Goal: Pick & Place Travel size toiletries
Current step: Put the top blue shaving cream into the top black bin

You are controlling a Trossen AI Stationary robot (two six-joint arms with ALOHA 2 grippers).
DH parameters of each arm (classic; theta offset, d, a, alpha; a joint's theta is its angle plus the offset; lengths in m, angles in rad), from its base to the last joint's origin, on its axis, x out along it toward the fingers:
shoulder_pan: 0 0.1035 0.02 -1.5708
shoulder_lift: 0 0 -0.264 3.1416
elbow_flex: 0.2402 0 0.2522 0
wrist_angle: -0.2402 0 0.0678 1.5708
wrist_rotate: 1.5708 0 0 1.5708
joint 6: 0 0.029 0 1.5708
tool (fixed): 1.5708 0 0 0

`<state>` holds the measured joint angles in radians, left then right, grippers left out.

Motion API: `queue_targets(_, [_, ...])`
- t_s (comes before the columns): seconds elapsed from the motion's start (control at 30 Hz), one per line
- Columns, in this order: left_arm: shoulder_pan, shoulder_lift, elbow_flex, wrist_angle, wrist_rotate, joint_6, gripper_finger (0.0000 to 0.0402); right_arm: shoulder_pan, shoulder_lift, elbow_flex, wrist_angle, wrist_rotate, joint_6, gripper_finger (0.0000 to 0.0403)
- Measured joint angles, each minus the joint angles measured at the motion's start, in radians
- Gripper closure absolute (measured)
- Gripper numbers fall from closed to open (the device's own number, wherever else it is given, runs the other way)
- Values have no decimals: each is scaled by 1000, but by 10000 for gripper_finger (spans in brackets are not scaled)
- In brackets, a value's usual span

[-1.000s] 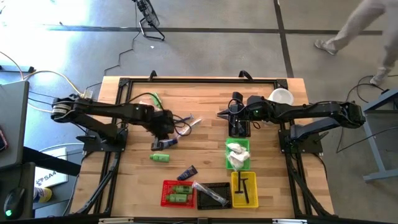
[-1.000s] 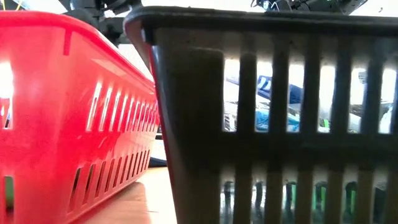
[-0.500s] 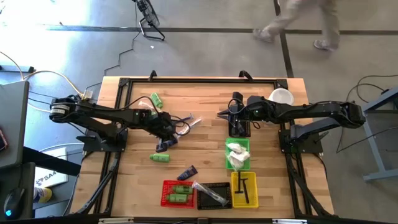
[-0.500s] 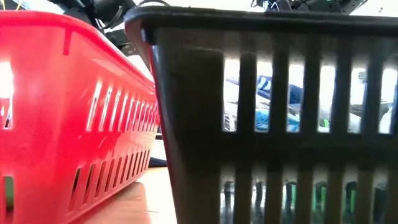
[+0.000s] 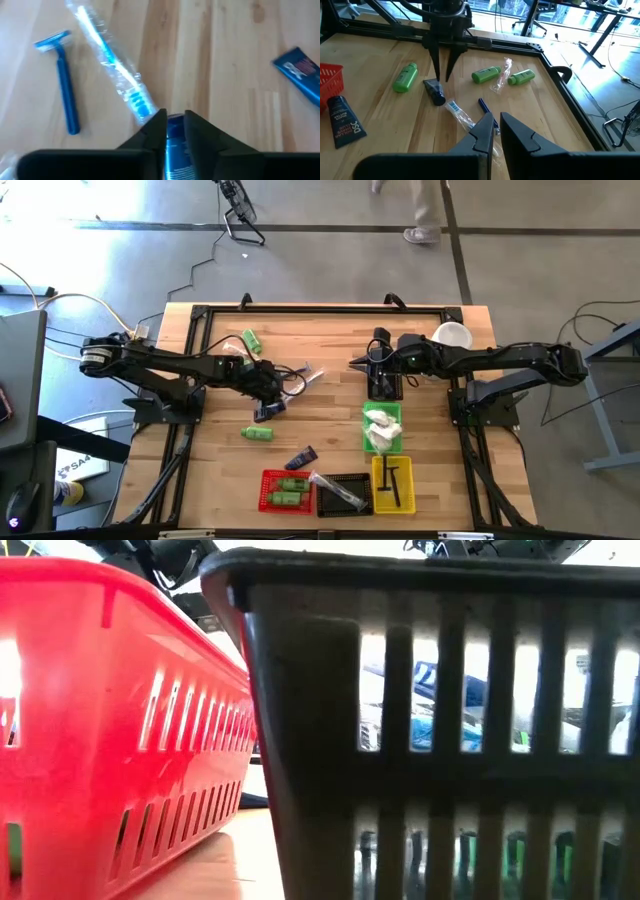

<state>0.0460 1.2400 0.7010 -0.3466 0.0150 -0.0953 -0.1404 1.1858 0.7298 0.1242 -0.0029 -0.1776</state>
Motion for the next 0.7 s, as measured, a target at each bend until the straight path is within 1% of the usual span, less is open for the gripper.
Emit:
queue_targets(0.13, [0, 0, 0, 0, -52, -41, 276, 0, 0, 0, 0, 0, 0, 378])
queue_targets(0.3, [0, 0, 0, 0, -56, -44, 201, 0, 0, 0, 0, 0, 0, 378])
queue_targets(0.4, [0, 0, 0, 0, -56, -44, 166, 0, 0, 0, 0, 0, 0, 378])
queue_targets(0.53, [0, 0, 0, 5, -56, -45, 140, 0, 0, 0, 0, 0, 0, 378])
queue_targets(0.7, [0, 0, 1, -4, -51, -147, 136, 0, 0, 0, 0, 0, -3, 378])
